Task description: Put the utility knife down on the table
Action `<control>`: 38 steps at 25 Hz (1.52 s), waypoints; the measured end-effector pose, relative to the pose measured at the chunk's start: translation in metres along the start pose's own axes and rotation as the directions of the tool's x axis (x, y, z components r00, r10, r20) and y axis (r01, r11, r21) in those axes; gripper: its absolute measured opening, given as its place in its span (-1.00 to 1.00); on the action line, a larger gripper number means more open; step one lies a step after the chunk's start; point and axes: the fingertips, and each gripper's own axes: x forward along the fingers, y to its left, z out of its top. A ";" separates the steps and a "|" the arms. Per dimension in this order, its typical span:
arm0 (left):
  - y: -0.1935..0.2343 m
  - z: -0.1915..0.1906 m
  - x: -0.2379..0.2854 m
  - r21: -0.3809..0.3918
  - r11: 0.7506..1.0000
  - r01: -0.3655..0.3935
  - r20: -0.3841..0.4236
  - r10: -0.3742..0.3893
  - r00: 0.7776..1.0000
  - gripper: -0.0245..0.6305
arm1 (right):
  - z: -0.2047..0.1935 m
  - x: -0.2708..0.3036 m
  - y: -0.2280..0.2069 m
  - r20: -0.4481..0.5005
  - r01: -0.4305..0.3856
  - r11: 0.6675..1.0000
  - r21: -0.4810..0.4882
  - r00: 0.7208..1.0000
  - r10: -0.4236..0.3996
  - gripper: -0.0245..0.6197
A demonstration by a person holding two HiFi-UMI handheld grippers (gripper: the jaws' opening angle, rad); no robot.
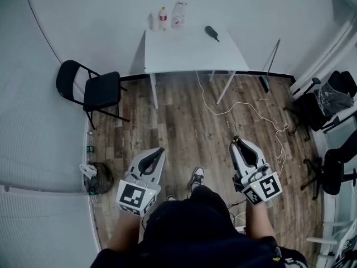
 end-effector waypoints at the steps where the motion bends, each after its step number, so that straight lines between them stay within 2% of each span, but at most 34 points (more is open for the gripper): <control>1: 0.003 -0.001 0.004 0.000 1.000 0.000 -0.003 0.000 1.000 -0.85 | -0.002 0.006 -0.002 -0.003 -0.005 1.000 0.001 1.000 0.005 -0.70; 6: 0.032 -0.004 0.035 -0.007 1.000 -0.019 -0.015 0.019 1.000 -0.85 | -0.014 0.046 -0.025 -0.012 -0.033 0.999 0.008 0.999 0.034 -0.70; 10: 0.046 0.006 0.076 0.005 1.000 -0.008 -0.013 0.008 1.000 -0.85 | -0.015 0.077 -0.061 -0.001 -0.045 0.999 0.020 0.999 0.045 -0.70; 18: 0.073 0.030 0.182 0.015 0.999 -0.048 -0.023 0.049 0.999 -0.85 | -0.011 0.140 -0.162 0.015 -0.085 0.996 0.040 0.996 0.084 -0.70; 23: 0.079 0.038 0.253 -0.014 0.998 -0.062 -0.085 0.060 0.995 -0.85 | -0.006 0.172 -0.236 0.017 -0.102 0.994 0.049 0.995 0.101 -0.70; 28: 0.079 0.041 0.317 0.002 0.997 -0.075 -0.054 0.075 0.996 -0.85 | -0.016 0.193 -0.299 0.014 -0.114 0.992 0.061 0.993 0.114 -0.70; 35: 0.104 0.044 0.370 0.004 0.996 -0.089 -0.159 0.088 0.983 -0.85 | -0.031 0.224 -0.345 0.015 -0.108 0.989 0.098 0.994 0.107 -0.70; 38: 0.125 0.042 0.398 0.002 0.997 -0.075 -0.141 0.075 0.987 -0.85 | -0.040 0.245 -0.361 0.001 -0.095 0.991 0.099 0.995 0.095 -0.70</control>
